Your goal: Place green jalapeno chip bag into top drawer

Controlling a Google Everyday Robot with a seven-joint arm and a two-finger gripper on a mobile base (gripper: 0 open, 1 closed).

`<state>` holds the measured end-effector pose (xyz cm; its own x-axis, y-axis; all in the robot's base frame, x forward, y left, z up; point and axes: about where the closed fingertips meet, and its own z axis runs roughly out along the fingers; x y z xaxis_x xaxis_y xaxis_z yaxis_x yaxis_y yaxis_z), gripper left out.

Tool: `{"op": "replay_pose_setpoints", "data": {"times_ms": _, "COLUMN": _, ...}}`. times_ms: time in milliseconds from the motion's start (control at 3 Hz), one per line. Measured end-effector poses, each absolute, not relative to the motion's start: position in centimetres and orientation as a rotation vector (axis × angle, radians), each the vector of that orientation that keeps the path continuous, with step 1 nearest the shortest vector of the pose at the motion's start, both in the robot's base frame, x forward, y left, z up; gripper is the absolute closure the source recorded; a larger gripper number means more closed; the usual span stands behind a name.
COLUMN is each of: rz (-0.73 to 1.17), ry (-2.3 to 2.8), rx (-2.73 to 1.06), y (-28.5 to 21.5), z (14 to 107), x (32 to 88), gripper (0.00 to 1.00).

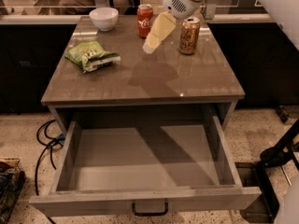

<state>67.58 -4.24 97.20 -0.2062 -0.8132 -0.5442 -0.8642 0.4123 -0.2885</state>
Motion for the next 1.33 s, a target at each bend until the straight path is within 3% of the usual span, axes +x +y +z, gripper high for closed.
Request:
{"op": "replay_pose_setpoints", "data": {"times_ms": 667, "rz": 0.279, "ry": 2.011, "rx": -1.280, "y": 3.2, "z": 91.5, "x": 75.6, "gripper": 0.00}}
{"op": "replay_pose_setpoints", "data": {"times_ms": 1333, "rz": 0.530, "ry": 2.116, "rx": -1.152, "y": 11.1, "z": 86.4, "x": 78.8, "gripper": 0.00}}
